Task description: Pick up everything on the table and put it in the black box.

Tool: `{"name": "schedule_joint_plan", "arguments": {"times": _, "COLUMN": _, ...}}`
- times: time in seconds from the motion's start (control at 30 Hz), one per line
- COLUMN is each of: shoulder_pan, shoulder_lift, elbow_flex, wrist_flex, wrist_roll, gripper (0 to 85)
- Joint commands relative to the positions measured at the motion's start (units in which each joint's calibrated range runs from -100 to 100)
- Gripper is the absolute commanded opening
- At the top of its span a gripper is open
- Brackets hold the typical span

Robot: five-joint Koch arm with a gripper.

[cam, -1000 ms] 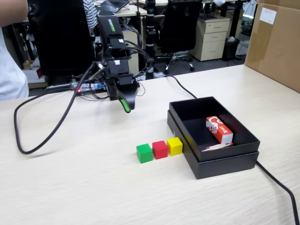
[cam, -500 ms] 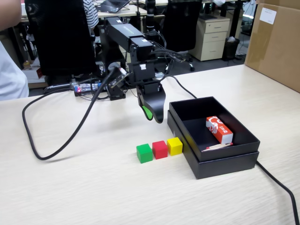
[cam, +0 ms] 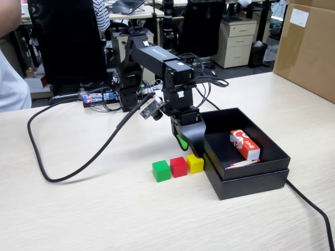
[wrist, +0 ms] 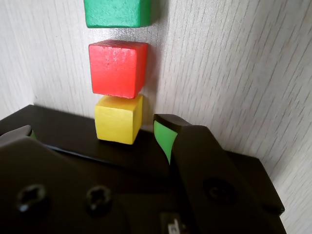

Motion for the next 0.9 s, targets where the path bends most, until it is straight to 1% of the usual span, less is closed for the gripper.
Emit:
{"name": "schedule_joint_plan", "arguments": {"times": 0.0, "shoulder_pan": 0.63, "shoulder_lift": 0.56, "elbow_flex": 5.73, "wrist_flex": -0.54, "wrist_roll": 0.15, "gripper": 47.3}}
{"name": "schedule_joint_plan", "arguments": {"times": 0.23, "shoulder_pan": 1.32, "shoulder_lift": 6.30, "elbow_flex": 7.72, "wrist_flex": -0.54, "wrist_roll": 0.63, "gripper": 44.7}}
{"name": "schedule_joint_plan", "arguments": {"times": 0.3, "shoulder_pan": 1.37, "shoulder_lift": 7.21, "elbow_flex": 8.18, "wrist_flex": -0.54, "wrist_roll": 0.63, "gripper": 42.6}}
{"name": "schedule_joint_plan", "arguments": {"times": 0.43, "shoulder_pan": 1.37, "shoulder_lift": 9.39, "elbow_flex": 9.17, "wrist_flex": -0.54, "wrist_roll": 0.59, "gripper": 41.9}}
{"name": "schedule_joint_plan", "arguments": {"times": 0.5, "shoulder_pan": 1.37, "shoulder_lift": 10.31, "elbow_flex": 9.81, "wrist_flex": -0.54, "wrist_roll": 0.63, "gripper": 36.6}}
{"name": "schedule_joint_plan", "arguments": {"times": 0.53, "shoulder_pan": 1.37, "shoulder_lift": 11.23, "elbow_flex": 10.35, "wrist_flex": -0.54, "wrist_roll": 0.68, "gripper": 31.6}}
{"name": "schedule_joint_plan", "arguments": {"times": 0.6, "shoulder_pan": 1.37, "shoulder_lift": 11.34, "elbow_flex": 10.35, "wrist_flex": -0.54, "wrist_roll": 0.68, "gripper": 28.1}}
{"name": "schedule_joint_plan", "arguments": {"times": 0.63, "shoulder_pan": 1.42, "shoulder_lift": 11.57, "elbow_flex": 10.35, "wrist_flex": -0.62, "wrist_roll": 0.68, "gripper": 27.8}}
{"name": "schedule_joint_plan", "arguments": {"times": 0.67, "shoulder_pan": 1.51, "shoulder_lift": 11.80, "elbow_flex": 10.35, "wrist_flex": -0.97, "wrist_roll": 0.68, "gripper": 25.3}}
{"name": "schedule_joint_plan", "arguments": {"times": 0.73, "shoulder_pan": 1.51, "shoulder_lift": 12.15, "elbow_flex": 10.35, "wrist_flex": -1.06, "wrist_roll": 0.88, "gripper": 17.3}}
{"name": "schedule_joint_plan", "arguments": {"times": 0.83, "shoulder_pan": 1.42, "shoulder_lift": 12.15, "elbow_flex": 10.72, "wrist_flex": -1.06, "wrist_roll": 1.47, "gripper": 2.5}}
{"name": "schedule_joint_plan", "arguments": {"times": 0.87, "shoulder_pan": 1.37, "shoulder_lift": 12.15, "elbow_flex": 10.90, "wrist_flex": -1.06, "wrist_roll": 1.51, "gripper": 0.9}}
